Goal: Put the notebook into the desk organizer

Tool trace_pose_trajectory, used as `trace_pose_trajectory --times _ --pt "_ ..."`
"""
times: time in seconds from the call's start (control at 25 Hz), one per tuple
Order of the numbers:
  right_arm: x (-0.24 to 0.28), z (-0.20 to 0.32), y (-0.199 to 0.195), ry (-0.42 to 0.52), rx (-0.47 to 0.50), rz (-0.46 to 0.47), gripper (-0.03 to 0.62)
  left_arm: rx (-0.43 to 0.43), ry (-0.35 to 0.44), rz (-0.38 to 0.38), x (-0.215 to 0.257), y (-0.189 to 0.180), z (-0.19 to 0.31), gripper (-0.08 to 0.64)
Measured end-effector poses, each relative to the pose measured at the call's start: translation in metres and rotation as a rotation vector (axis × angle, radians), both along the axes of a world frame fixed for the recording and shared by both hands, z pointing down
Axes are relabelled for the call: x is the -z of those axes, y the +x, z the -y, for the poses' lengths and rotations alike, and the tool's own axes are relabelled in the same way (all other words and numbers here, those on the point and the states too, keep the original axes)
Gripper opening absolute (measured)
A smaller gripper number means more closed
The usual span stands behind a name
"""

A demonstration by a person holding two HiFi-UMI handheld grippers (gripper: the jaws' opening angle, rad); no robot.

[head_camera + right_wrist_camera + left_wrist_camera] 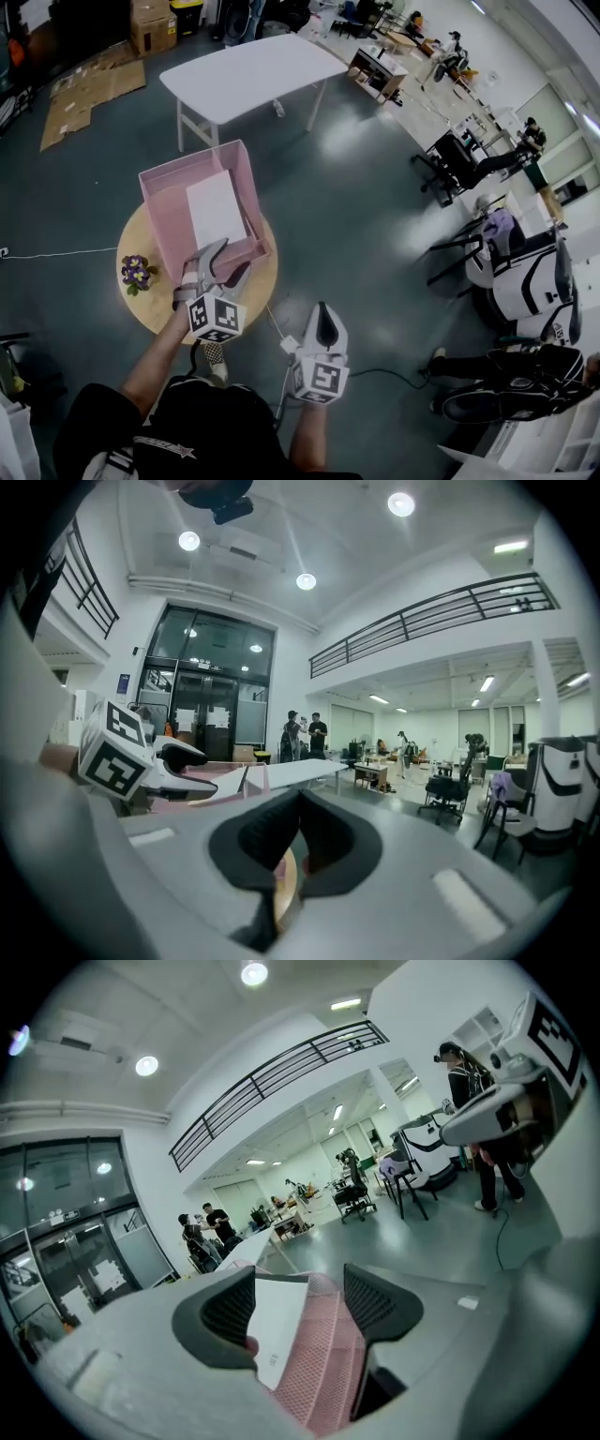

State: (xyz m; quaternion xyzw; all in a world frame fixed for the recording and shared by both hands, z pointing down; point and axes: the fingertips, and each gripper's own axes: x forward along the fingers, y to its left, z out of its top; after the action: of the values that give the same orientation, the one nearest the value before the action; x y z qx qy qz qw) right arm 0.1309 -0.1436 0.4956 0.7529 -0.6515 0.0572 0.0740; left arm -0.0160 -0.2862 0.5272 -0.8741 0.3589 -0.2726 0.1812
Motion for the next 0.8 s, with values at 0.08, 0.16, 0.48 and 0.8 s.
trace_pose_trajectory --times 0.08,0.16,0.48,0.8 --pt "0.005 -0.011 0.0 0.008 0.01 -0.003 0.006 0.016 -0.002 -0.033 0.009 -0.002 -0.014 0.305" --pt "0.008 -0.026 -0.002 0.012 0.022 -0.012 0.006 0.032 0.001 -0.056 0.017 -0.005 -0.033 0.3" --pt "0.019 -0.089 -0.012 0.047 0.079 -0.025 0.006 0.078 0.02 -0.169 0.049 -0.02 -0.117 0.274" --pt "0.032 -0.155 -0.03 0.089 0.126 -0.047 0.006 0.128 0.017 -0.292 0.072 -0.047 -0.201 0.236"
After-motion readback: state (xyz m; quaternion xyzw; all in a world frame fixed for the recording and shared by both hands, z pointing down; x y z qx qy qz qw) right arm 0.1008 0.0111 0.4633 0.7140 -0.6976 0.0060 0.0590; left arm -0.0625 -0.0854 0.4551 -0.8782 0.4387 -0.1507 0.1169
